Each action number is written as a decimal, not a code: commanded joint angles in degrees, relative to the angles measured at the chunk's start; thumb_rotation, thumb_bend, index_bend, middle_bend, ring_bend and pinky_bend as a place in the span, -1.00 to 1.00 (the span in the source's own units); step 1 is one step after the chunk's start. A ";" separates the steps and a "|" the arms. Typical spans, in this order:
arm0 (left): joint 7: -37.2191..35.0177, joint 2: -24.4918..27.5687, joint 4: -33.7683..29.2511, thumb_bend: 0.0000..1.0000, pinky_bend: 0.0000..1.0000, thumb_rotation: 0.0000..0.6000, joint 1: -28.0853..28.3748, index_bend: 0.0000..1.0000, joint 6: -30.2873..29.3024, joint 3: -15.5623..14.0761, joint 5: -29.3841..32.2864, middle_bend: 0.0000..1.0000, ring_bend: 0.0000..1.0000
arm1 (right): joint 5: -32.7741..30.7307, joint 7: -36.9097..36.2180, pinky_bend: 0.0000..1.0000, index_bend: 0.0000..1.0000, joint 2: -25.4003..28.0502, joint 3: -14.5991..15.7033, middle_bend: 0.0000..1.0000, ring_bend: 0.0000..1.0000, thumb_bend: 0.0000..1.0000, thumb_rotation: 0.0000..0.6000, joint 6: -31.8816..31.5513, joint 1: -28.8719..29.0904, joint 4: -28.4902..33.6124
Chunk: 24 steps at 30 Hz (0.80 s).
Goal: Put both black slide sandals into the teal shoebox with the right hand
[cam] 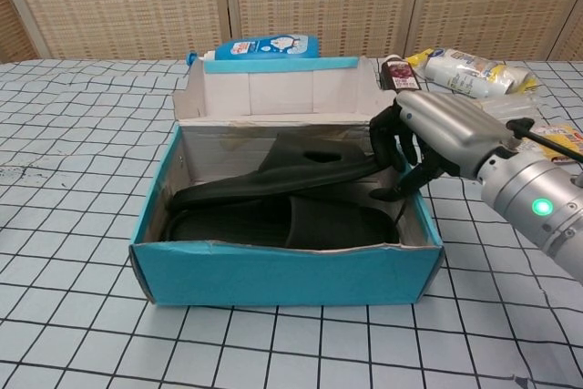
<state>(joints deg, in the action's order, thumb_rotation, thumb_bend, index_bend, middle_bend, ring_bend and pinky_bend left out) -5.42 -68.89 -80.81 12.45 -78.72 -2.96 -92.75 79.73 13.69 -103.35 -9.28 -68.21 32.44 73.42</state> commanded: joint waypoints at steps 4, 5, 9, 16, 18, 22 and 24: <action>0.11 0.00 0.01 0.00 -0.21 1.00 0.04 -0.52 0.18 -0.05 0.04 -0.72 -0.60 | 0.98 -0.66 0.41 0.37 0.71 -0.11 0.29 0.10 -0.94 1.00 -1.30 -0.27 1.03; 0.13 0.00 0.00 0.00 -0.21 1.00 0.06 -0.52 0.24 -0.06 0.06 -0.72 -0.60 | 1.35 -0.94 0.41 0.37 1.11 -0.12 0.29 0.10 -0.94 1.00 -1.80 -0.42 1.61; 0.25 -0.04 -0.03 0.00 -0.21 1.00 0.07 -0.52 0.24 -0.06 0.03 -0.72 -0.61 | 3.00 -2.65 0.41 0.31 3.56 0.24 0.29 0.04 -0.94 1.00 -3.36 -1.13 4.85; 0.12 -0.07 0.12 0.00 -0.20 1.00 0.05 -0.52 0.26 0.04 0.27 -0.72 -0.61 | 6.40 -5.81 0.38 0.06 12.72 2.56 0.08 -0.12 -0.94 1.00 -6.39 -4.10 14.74; 0.04 -0.01 0.11 0.00 -0.20 1.00 0.00 -0.52 0.16 0.10 0.32 -0.72 -0.61 | 7.92 -5.79 0.34 -0.01 16.44 3.85 0.01 -0.19 -0.94 1.00 -8.59 -5.93 17.04; 0.16 0.12 -0.05 0.00 -0.20 1.00 -0.29 -0.52 -0.69 0.23 0.18 -0.72 -0.60 | 10.05 -1.11 0.14 -0.17 22.76 6.95 -0.15 -0.37 -0.94 1.00 -14.99 -11.35 17.40; 0.36 0.19 -0.19 0.00 -0.20 1.00 -0.45 -0.52 -1.13 0.34 0.17 -0.72 -0.60 | 9.74 2.86 -0.02 -0.23 24.74 8.38 -0.27 -0.50 -0.94 1.00 -18.40 -14.80 15.03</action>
<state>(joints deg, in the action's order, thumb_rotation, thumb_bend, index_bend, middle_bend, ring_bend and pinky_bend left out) -5.12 -68.73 -80.95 12.06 -79.78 -2.66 -92.57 88.52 12.15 -81.62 -3.40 -82.41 22.00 89.71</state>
